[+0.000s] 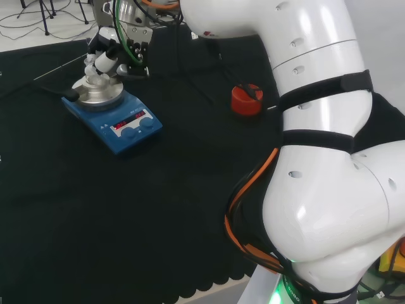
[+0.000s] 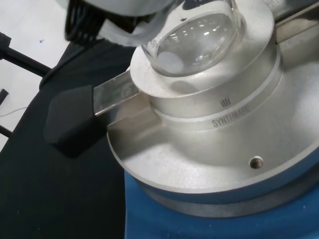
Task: Place the round-bottom flask on the heater.
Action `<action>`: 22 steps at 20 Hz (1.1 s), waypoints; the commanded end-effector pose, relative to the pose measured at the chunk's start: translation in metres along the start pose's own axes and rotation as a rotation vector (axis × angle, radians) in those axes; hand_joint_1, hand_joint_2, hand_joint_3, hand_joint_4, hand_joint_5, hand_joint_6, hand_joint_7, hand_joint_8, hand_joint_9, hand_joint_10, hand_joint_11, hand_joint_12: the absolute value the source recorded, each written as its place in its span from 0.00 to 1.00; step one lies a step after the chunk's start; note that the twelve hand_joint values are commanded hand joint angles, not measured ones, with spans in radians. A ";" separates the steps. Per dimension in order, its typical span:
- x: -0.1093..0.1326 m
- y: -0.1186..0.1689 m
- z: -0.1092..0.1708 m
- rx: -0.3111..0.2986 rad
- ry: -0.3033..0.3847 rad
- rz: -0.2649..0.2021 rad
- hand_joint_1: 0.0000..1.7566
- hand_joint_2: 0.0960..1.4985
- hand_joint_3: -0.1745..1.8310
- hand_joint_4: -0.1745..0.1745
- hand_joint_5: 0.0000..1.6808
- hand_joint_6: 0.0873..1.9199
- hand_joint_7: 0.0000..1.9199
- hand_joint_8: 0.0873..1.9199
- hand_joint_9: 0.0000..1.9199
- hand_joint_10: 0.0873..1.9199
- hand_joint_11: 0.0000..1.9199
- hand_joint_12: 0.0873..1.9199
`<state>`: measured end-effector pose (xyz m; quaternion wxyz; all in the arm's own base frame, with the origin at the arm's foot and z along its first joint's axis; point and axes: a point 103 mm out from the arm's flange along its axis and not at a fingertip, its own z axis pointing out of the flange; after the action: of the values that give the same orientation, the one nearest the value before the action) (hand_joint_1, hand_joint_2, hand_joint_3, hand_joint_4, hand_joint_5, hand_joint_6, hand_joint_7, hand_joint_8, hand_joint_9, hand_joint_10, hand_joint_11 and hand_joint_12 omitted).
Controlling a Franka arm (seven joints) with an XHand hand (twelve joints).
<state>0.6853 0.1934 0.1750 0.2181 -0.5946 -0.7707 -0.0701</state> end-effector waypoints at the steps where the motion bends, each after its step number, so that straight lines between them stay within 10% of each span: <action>1: -0.001 0.001 0.000 0.004 -0.003 0.001 0.61 0.41 0.51 0.95 0.64 0.55 0.31 0.27 0.38 0.25 0.14 0.67; 9: -0.007 0.005 0.003 0.019 0.024 0.001 0.61 0.41 0.50 0.93 0.64 0.55 0.31 0.27 0.38 0.25 0.14 0.67; 15: -0.011 0.004 0.004 0.053 0.026 0.012 0.59 0.56 0.29 1.00 0.62 0.49 0.28 0.28 0.35 0.27 0.12 0.68; 18: -0.012 0.002 0.001 0.054 0.017 0.018 0.56 0.45 0.39 0.58 0.56 0.40 0.27 0.28 0.33 0.28 0.11 0.67; 22: -0.011 -0.002 -0.003 0.059 -0.003 0.018 0.55 0.37 0.47 0.49 0.49 0.37 0.25 0.29 0.32 0.28 0.11 0.67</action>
<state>0.6900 0.1839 0.1701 0.2400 -0.5944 -0.7657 -0.0533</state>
